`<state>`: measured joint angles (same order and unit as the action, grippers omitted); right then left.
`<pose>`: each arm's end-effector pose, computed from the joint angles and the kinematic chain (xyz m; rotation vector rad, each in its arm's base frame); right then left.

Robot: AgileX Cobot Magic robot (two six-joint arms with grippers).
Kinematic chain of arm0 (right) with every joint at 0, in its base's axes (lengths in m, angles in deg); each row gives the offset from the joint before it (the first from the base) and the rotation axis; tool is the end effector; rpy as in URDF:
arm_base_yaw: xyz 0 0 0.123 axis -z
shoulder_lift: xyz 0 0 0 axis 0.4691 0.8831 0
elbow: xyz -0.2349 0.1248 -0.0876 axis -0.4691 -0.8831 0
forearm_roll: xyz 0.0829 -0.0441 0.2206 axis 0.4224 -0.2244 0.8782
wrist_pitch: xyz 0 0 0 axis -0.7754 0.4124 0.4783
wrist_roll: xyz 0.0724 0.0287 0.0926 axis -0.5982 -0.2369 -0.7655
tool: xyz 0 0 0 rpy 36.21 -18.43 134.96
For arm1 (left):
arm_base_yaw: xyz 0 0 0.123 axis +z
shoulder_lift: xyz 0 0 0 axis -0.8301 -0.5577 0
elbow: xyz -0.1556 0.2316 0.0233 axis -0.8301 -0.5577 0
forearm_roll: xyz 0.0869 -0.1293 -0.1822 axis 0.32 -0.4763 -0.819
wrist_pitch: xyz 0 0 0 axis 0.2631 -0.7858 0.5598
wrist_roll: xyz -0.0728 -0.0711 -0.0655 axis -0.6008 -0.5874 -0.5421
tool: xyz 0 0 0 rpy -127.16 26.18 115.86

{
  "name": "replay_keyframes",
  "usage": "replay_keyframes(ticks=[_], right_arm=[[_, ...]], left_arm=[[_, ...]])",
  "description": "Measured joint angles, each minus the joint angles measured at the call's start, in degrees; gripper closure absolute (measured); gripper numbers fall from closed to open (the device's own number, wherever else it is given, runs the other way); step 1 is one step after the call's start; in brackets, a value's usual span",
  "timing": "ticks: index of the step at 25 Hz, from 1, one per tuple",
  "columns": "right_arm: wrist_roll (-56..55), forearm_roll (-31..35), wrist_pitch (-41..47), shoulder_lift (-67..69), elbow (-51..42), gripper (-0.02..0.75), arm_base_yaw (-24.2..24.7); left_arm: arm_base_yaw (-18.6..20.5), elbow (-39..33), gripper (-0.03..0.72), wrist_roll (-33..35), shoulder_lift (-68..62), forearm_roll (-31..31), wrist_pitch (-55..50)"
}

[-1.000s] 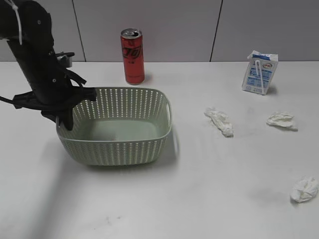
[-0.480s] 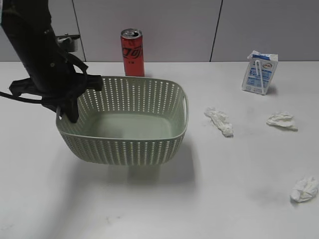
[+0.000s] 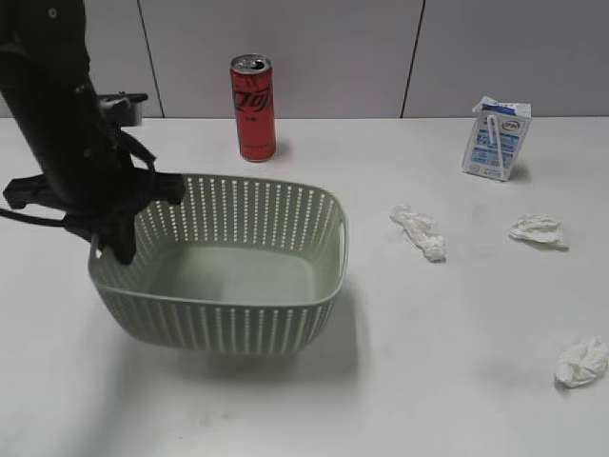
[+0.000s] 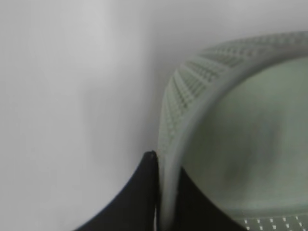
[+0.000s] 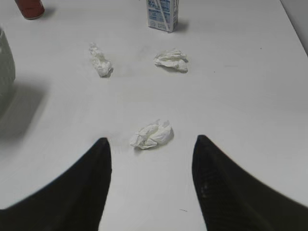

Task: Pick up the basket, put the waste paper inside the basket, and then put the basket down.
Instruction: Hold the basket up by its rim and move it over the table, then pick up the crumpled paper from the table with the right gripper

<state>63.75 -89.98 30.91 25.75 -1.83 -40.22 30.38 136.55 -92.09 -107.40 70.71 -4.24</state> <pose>0.0157 0.0034 0.2579 -0.0815 2.0368 0.2182 0.2964 -0.1565 0.1787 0.2885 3.1235 -0.1707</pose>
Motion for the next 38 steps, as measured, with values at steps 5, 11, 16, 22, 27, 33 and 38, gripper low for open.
replay_keyframes(ticks=[5,11,16,22,27,33,38], right_arm=[[0.0,0.0,0.1,1.4,0.1,0.148,0.0],[0.0,0.0,0.2,16.5,2.8,0.122,0.0],[0.0,0.0,0.0,38.3,7.7,0.141,0.0],[0.2,2.3,-3.4,68.0,14.1,0.145,0.0],[4.5,8.0,-7.0,86.5,20.3,0.146,0.0],[6.6,10.0,-8.3,102.8,26.2,0.146,0.0],[6.9,10.2,-9.7,109.8,26.8,0.146,0.0]], left_arm=[[0.5,-8.1,0.688,0.5,3.4,-0.2,3.4],[0.6,-8.9,0.688,0.6,4.7,-0.9,5.6],[0.6,-8.9,0.688,0.6,4.7,-1.7,5.9],[0.6,-8.9,0.688,0.7,4.7,-1.8,6.1],[0.6,-8.9,0.688,0.7,4.7,-1.8,6.4],[0.6,-8.9,0.688,0.7,4.7,-1.8,6.5],[0.6,-8.9,0.688,0.7,4.7,-1.8,6.5]])
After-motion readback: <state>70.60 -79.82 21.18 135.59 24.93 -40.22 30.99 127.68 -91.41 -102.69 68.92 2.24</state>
